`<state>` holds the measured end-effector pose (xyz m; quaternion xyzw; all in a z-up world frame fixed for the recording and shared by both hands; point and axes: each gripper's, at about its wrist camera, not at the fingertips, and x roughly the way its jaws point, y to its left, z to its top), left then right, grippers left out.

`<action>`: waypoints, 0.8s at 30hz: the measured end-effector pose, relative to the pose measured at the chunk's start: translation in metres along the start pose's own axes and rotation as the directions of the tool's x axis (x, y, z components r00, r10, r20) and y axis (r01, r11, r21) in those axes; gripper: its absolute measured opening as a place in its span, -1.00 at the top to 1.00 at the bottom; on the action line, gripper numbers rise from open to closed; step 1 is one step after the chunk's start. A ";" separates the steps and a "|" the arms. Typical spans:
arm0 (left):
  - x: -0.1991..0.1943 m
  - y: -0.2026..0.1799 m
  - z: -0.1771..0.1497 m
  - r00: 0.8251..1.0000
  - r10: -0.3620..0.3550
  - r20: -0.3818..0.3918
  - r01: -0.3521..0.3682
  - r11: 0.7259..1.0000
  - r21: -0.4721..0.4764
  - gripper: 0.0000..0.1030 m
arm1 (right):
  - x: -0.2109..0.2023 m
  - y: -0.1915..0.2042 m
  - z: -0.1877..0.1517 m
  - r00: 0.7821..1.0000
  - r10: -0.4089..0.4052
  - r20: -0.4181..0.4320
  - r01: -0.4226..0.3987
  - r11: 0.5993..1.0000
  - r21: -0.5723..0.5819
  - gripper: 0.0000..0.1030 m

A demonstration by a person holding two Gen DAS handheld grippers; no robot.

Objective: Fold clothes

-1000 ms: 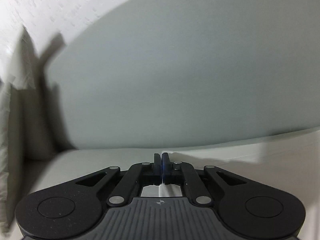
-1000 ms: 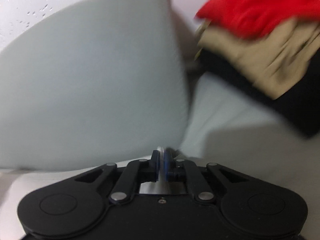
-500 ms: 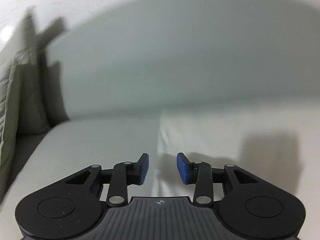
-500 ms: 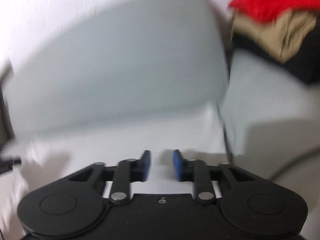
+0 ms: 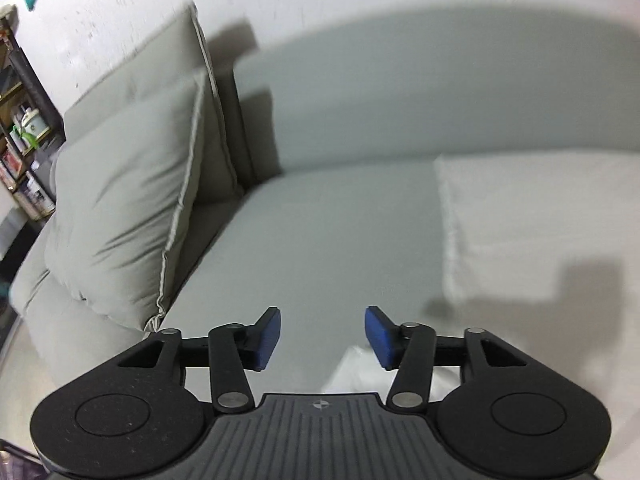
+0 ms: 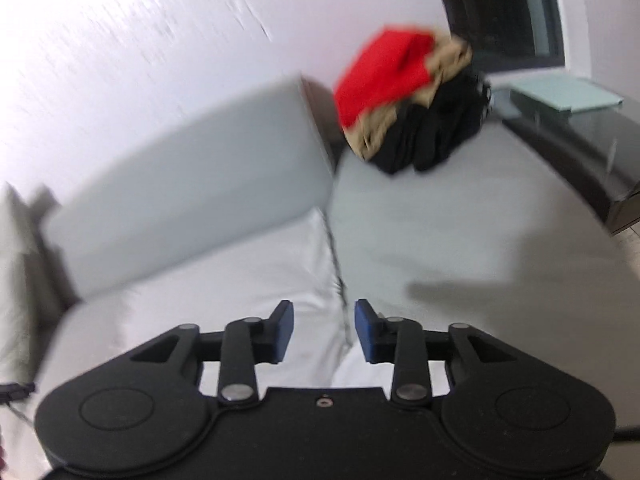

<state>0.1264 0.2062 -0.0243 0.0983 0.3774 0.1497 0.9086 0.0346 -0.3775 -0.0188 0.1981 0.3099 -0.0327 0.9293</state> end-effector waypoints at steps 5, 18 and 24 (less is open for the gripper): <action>-0.066 -0.018 -0.052 0.986 -0.164 0.014 0.164 0.983 -0.079 -0.33 | 0.018 0.013 -0.009 0.998 0.063 -0.018 -0.063 0.998 0.013 0.09; -0.038 -0.152 -0.161 0.973 -0.197 -0.120 0.212 0.970 0.122 -0.30 | 0.066 0.097 -0.137 0.958 0.046 -0.283 -0.138 0.939 -0.314 0.40; -0.075 -0.119 -0.186 0.963 -0.252 -0.093 0.260 0.963 0.077 -0.30 | 0.022 0.084 -0.144 0.934 0.056 -0.353 -0.165 0.944 -0.286 0.40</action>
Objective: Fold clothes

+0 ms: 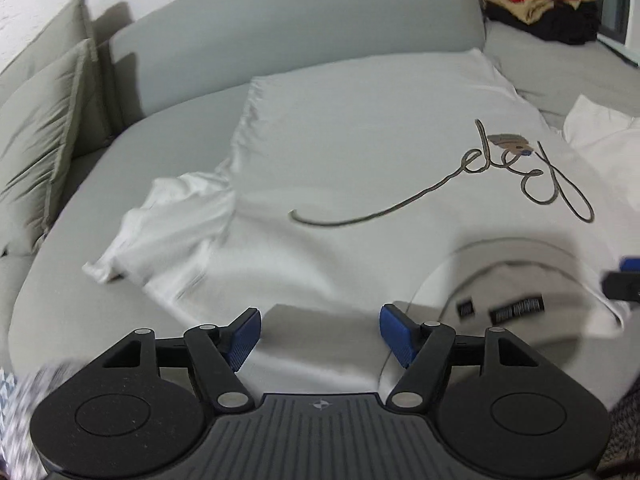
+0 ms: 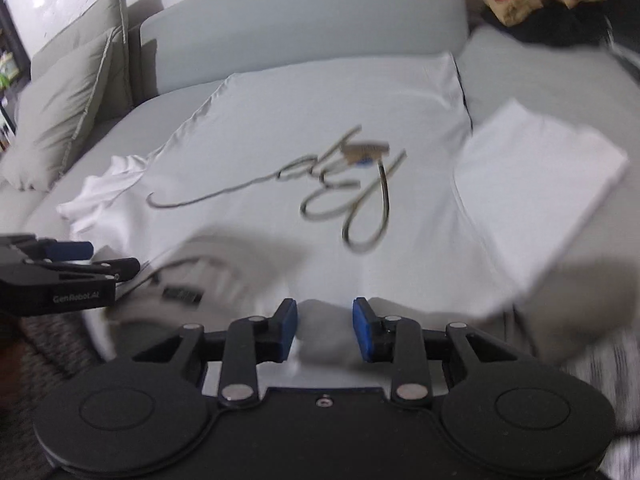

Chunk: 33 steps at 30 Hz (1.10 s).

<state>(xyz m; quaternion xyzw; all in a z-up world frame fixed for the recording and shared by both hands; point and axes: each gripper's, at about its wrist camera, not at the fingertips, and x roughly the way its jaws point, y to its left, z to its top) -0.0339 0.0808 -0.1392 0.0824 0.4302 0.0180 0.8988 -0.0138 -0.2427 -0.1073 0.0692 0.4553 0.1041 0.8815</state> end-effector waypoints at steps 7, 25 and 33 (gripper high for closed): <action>-0.009 0.007 0.008 0.991 -0.114 0.071 0.119 0.991 -0.063 -0.47 | -0.006 -0.022 -0.014 0.993 0.064 0.103 -0.079 0.986 0.145 0.47; 0.010 0.004 0.038 0.979 -0.200 0.046 0.204 0.974 -0.101 -0.60 | -0.006 -0.039 0.013 0.978 0.116 0.171 -0.155 0.960 0.232 -0.08; 0.042 -0.001 0.031 0.978 -0.210 -0.015 0.209 0.976 -0.057 -0.70 | -0.035 -0.153 0.036 0.948 -0.087 0.306 -0.120 0.794 0.596 -0.16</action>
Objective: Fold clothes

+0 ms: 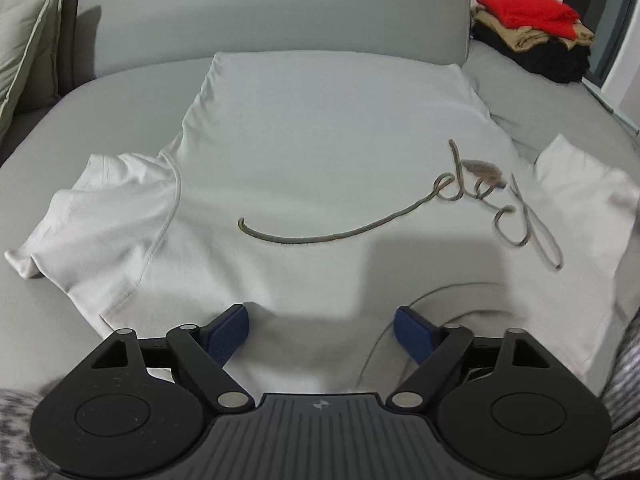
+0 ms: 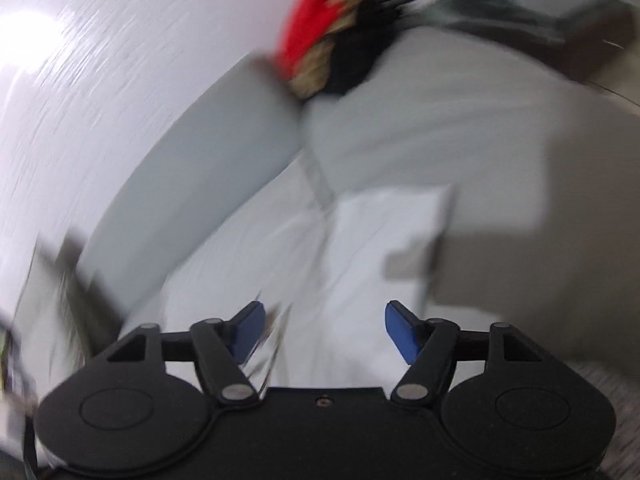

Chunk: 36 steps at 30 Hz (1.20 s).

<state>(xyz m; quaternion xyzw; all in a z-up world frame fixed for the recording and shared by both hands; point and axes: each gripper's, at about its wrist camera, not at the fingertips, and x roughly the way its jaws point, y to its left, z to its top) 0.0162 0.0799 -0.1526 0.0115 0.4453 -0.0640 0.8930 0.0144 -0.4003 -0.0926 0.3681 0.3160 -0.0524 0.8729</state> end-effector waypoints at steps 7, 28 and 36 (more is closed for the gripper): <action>-0.002 0.001 -0.001 1.000 0.004 0.004 -0.004 1.000 -0.016 -0.79 | 0.023 -0.053 0.032 0.991 -0.119 0.055 0.111 0.985 0.128 0.26; -0.001 0.001 -0.002 1.000 0.007 0.014 -0.007 1.000 -0.015 -0.84 | 0.032 0.038 0.026 0.986 -0.068 0.151 0.110 0.950 -0.293 0.95; -0.002 0.000 -0.004 1.000 0.011 0.018 -0.011 1.000 -0.006 -0.84 | 0.056 0.118 -0.059 0.998 -0.049 0.035 0.058 0.637 -0.769 0.94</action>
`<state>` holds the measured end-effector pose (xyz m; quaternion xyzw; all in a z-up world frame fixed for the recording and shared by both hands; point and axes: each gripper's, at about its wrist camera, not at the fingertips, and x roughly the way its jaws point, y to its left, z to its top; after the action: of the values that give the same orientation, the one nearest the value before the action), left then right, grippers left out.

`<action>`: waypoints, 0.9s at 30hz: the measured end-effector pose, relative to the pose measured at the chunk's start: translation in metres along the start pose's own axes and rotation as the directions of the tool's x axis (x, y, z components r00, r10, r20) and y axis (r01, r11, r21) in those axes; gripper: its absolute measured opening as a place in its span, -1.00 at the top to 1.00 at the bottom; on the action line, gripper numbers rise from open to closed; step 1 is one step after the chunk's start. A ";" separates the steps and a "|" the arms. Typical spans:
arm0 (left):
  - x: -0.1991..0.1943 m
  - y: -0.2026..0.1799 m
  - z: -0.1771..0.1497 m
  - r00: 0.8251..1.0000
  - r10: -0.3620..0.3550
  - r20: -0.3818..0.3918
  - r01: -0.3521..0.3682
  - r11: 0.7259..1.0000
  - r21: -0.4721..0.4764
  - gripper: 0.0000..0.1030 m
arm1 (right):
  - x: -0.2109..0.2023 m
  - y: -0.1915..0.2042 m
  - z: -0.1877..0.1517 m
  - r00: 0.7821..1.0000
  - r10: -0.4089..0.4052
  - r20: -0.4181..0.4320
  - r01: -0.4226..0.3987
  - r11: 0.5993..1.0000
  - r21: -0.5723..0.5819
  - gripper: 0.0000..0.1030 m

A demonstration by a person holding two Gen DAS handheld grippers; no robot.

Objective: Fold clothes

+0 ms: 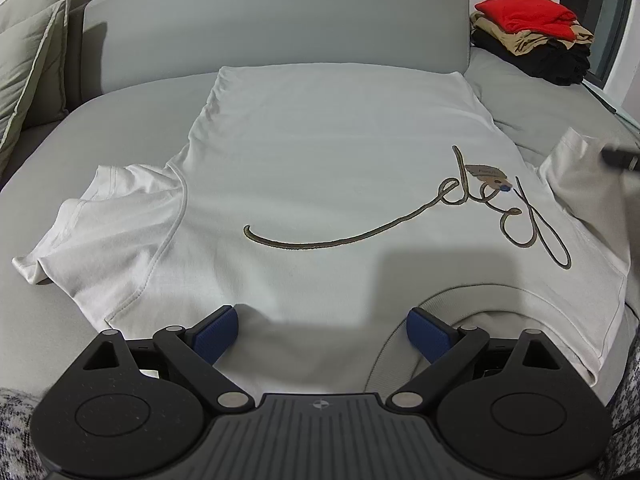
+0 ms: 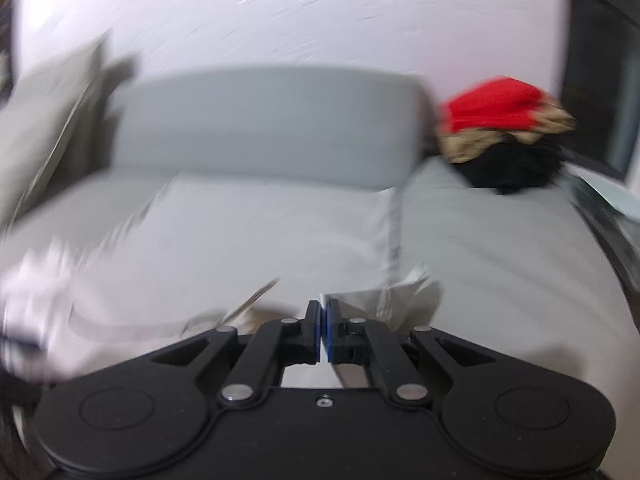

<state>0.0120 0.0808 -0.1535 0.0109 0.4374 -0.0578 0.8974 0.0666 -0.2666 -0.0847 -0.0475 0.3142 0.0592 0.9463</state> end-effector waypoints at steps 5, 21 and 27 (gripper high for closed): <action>0.000 -0.001 -0.001 1.000 0.003 0.002 -0.003 1.000 0.003 -0.84 | 0.002 0.024 -0.020 0.988 0.104 -0.111 -0.117 0.987 -0.112 0.90; -0.001 -0.003 -0.004 1.000 0.023 0.007 -0.023 1.000 -0.002 -0.85 | 0.081 -0.079 0.008 0.983 0.025 -0.184 0.080 0.835 0.544 0.73; -0.001 -0.002 -0.004 1.000 0.022 0.003 -0.022 1.000 -0.008 -0.87 | 0.119 -0.072 -0.008 0.959 -0.006 -0.284 0.164 0.828 0.536 0.67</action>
<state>0.0080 0.0792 -0.1549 0.0121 0.4361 -0.0460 0.8987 0.1665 -0.3289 -0.1588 0.2069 0.4414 -0.0840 0.8691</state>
